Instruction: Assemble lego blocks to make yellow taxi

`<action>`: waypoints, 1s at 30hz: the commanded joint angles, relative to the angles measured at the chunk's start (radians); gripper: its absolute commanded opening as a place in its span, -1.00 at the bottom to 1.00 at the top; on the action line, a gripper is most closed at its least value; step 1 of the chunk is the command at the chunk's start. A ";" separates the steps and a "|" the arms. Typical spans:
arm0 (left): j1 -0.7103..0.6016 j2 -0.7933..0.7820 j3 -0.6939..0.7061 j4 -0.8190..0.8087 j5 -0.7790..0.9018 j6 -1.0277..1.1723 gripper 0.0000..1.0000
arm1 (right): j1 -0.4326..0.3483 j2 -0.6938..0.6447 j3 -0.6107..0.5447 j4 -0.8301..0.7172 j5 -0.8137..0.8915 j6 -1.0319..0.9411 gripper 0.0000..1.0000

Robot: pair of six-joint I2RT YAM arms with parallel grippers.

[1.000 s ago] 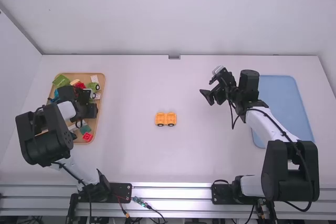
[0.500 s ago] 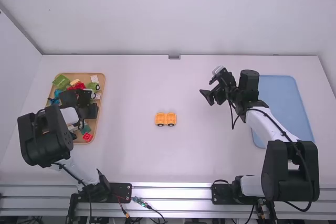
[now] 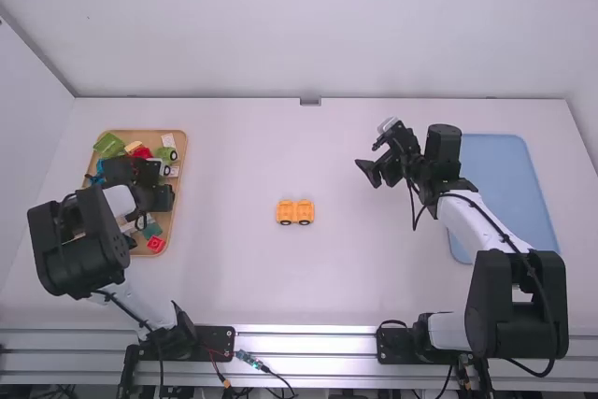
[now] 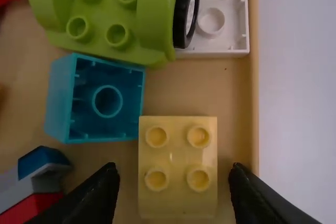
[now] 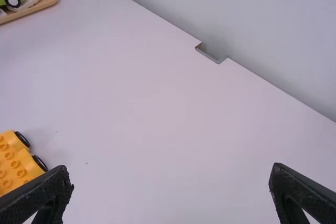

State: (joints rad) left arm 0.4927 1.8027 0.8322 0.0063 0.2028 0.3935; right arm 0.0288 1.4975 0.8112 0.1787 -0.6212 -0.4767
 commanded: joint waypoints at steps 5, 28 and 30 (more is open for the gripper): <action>-0.009 0.019 -0.019 0.000 0.045 0.023 -0.06 | -0.002 -0.017 -0.005 -0.002 -0.007 -0.002 0.98; -0.015 -0.006 0.039 -0.050 0.040 0.019 -0.65 | -0.002 -0.015 -0.010 -0.038 -0.008 -0.074 0.98; -0.015 -0.029 0.063 -0.083 0.042 0.019 -0.66 | -0.002 -0.015 -0.021 -0.023 -0.011 -0.074 0.98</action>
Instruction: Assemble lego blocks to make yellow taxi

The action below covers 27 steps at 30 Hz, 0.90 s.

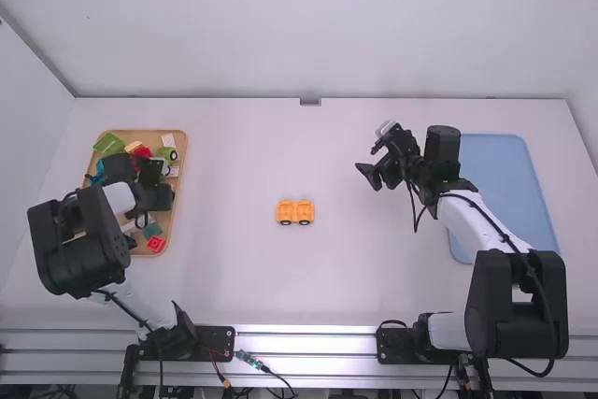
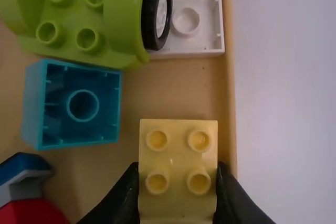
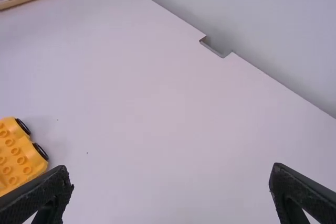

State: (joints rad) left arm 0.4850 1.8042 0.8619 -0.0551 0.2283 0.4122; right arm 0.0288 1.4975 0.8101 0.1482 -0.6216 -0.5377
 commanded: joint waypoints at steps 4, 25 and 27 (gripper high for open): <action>-0.006 -0.087 0.073 -0.084 0.019 0.004 -0.62 | -0.002 -0.007 -0.064 0.079 -0.011 -0.013 0.98; -0.530 -0.411 0.079 -0.384 0.150 0.426 -0.96 | 0.111 0.407 -0.099 0.363 -0.335 -0.275 0.98; -0.572 -0.395 0.080 -0.377 0.149 0.427 -0.97 | 0.128 0.431 -0.096 0.388 -0.348 -0.264 0.98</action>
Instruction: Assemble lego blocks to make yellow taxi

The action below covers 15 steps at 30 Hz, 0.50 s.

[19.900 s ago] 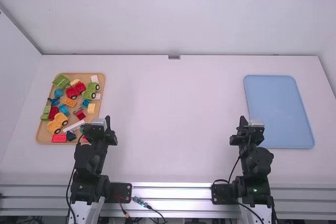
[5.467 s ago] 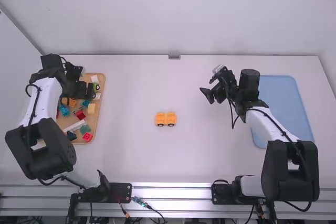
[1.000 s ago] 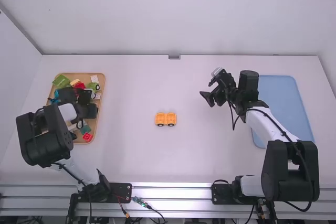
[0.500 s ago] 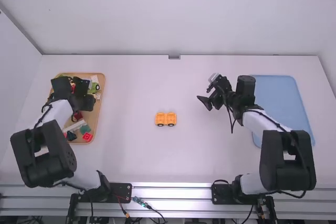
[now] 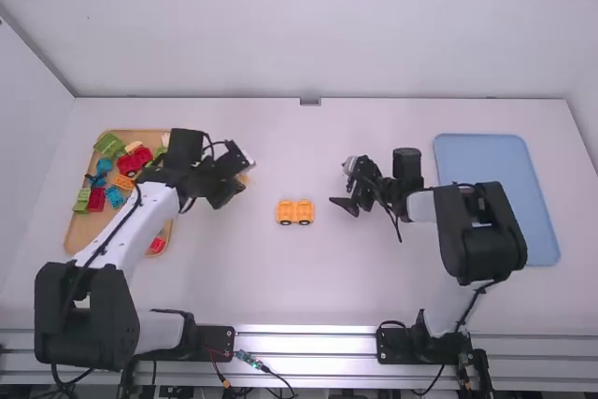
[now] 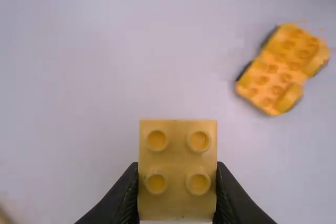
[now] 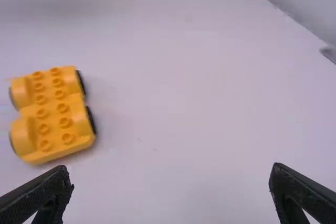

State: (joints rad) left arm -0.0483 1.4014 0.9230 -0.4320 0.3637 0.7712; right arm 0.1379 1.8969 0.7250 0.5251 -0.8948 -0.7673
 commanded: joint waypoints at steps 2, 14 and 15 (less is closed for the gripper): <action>-0.076 0.028 0.019 0.011 0.016 0.068 -0.97 | 0.038 0.063 -0.006 0.042 -0.078 -0.015 0.98; -0.113 0.159 0.023 0.033 0.119 0.241 -0.97 | 0.151 0.173 0.013 0.123 -0.074 -0.034 0.98; -0.113 0.175 0.026 0.032 0.122 0.254 -0.97 | 0.160 0.173 0.013 0.124 -0.074 -0.034 0.98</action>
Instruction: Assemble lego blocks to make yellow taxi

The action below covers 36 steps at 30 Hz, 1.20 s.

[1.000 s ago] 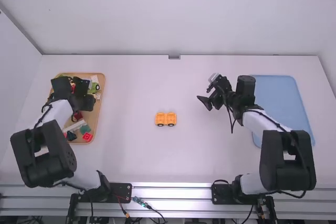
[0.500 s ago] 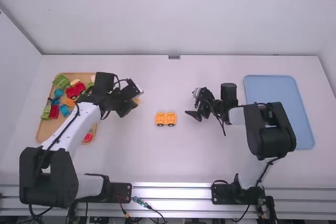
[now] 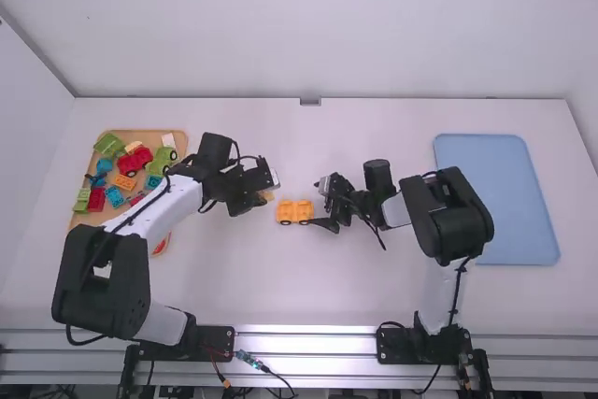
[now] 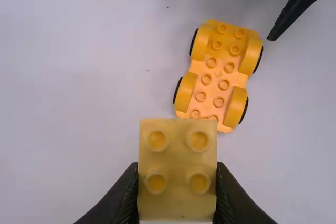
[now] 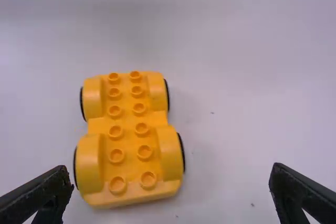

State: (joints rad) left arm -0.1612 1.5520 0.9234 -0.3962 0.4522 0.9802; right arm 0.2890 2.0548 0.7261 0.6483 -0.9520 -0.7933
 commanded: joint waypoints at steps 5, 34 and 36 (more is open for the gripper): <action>-0.009 0.056 0.027 -0.014 0.088 0.131 -0.97 | 0.032 0.015 0.011 0.002 0.015 -0.008 0.98; -0.068 0.148 0.027 0.058 0.135 0.177 -0.97 | 0.060 0.160 -0.032 0.326 -0.051 0.104 0.96; -0.068 0.175 0.032 0.076 0.135 0.177 -0.97 | 0.068 0.160 -0.033 0.318 -0.061 0.076 0.90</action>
State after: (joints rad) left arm -0.2203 1.6913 0.9245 -0.3264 0.5571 1.1454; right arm 0.3466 2.2066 0.6987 0.9691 -0.9836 -0.6991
